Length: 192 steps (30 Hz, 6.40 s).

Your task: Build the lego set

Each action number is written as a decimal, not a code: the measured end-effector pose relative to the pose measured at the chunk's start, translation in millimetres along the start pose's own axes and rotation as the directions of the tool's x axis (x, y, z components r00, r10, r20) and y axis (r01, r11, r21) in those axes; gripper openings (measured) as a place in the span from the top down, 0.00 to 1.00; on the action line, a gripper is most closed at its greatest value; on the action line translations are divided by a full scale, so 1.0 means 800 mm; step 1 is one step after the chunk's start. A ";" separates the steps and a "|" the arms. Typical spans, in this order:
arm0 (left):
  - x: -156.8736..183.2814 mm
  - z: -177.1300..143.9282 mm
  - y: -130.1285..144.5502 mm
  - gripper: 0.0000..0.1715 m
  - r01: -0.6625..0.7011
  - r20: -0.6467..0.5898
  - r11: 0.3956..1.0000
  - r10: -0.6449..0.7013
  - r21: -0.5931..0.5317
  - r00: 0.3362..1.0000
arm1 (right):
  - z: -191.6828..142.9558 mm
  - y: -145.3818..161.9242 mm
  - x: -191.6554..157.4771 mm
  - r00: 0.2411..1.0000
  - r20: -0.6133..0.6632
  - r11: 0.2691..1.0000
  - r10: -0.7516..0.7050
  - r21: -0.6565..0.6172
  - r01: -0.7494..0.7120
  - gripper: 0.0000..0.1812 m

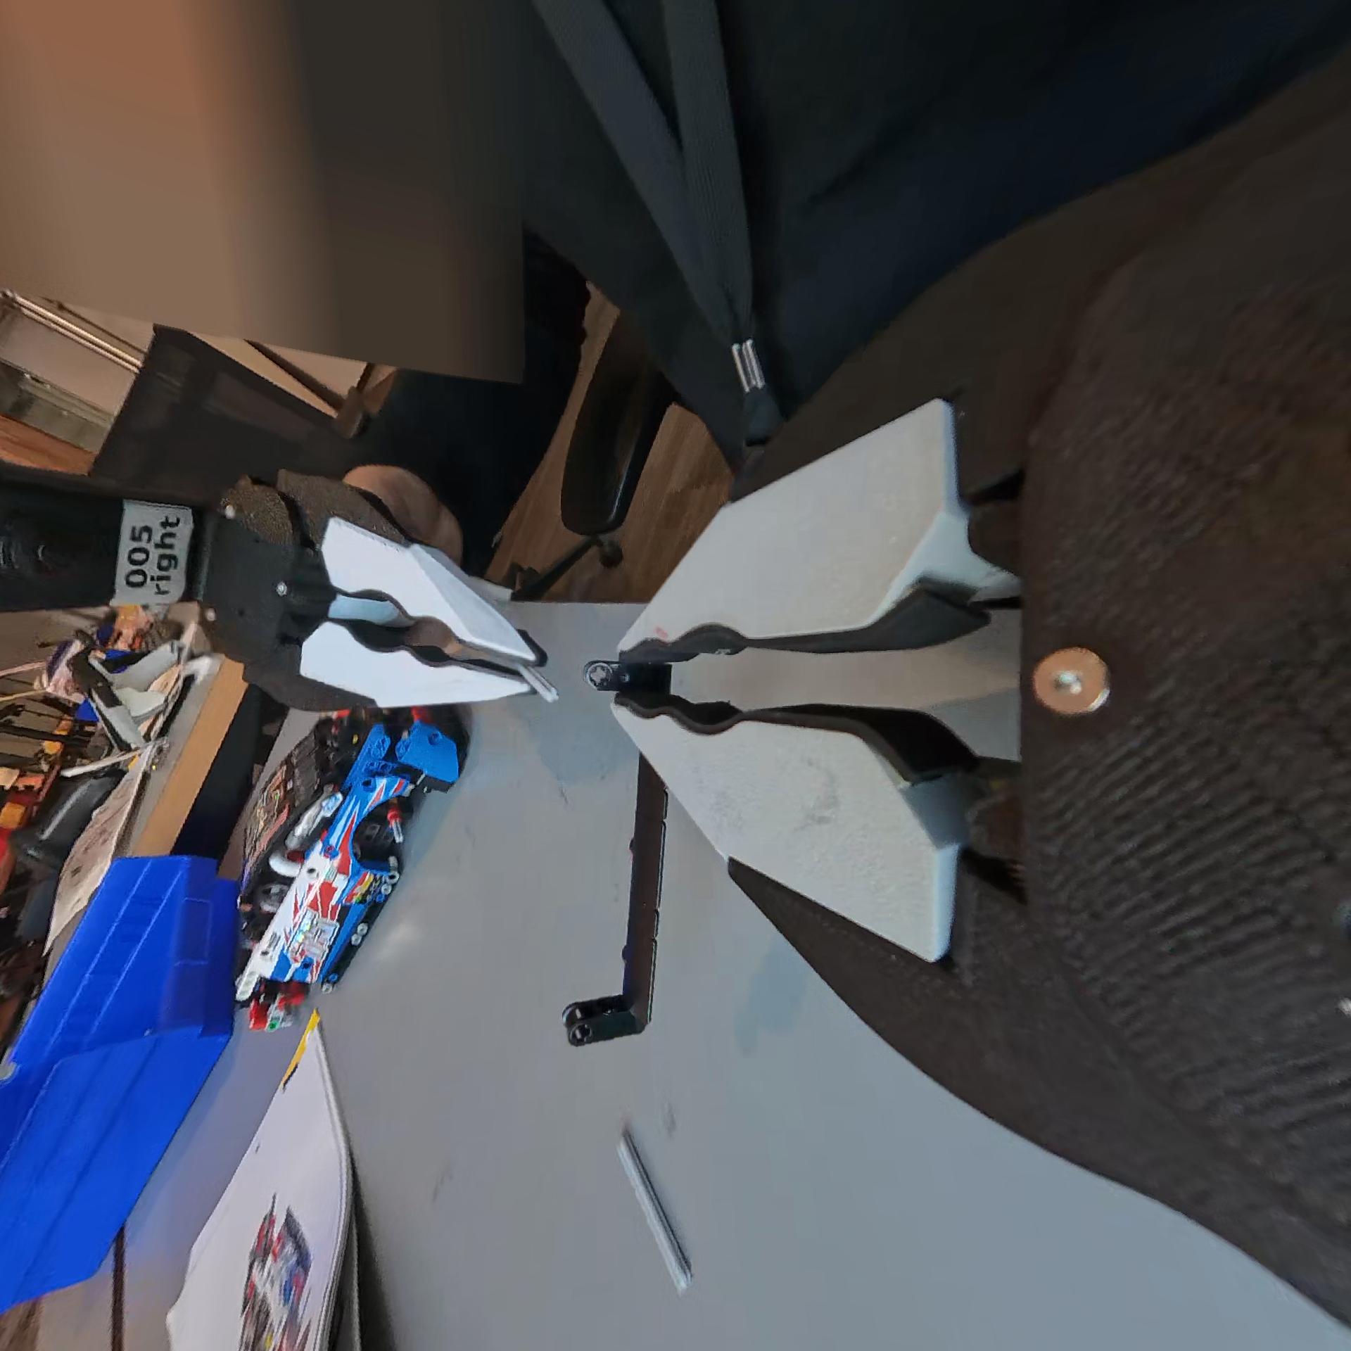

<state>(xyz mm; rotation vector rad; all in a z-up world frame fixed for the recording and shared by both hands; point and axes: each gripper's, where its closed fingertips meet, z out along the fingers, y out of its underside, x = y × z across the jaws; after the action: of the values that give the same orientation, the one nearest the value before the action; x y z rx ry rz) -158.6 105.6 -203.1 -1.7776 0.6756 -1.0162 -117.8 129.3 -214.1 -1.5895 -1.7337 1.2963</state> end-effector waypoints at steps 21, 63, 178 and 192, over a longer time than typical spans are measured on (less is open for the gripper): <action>0.011 0.027 -0.017 0.97 0.063 -0.057 0.993 -0.057 0.100 0.997 | 0.001 -0.012 -0.018 0.986 0.123 0.973 0.114 0.188 -0.136 0.98; 0.034 -0.154 0.017 0.97 -0.160 0.195 0.974 0.129 0.158 0.972 | 0.017 0.023 0.141 0.819 -0.561 0.958 0.121 -0.149 -0.243 0.98; -0.044 0.013 0.073 0.94 0.145 0.452 0.961 -0.024 -0.235 0.892 | 0.062 0.034 0.028 0.992 -0.040 0.986 0.120 -0.113 -0.124 0.98; -0.042 0.012 0.070 0.93 0.124 0.455 0.967 -0.009 -0.224 0.890 | 0.062 0.034 0.028 0.991 -0.043 0.985 0.125 -0.112 -0.130 0.98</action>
<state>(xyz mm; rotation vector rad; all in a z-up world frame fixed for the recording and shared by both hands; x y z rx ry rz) -167.6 114.4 -268.1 -2.1723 0.4607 -0.5379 -150.4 131.0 -265.9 -1.8039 -1.7373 1.2374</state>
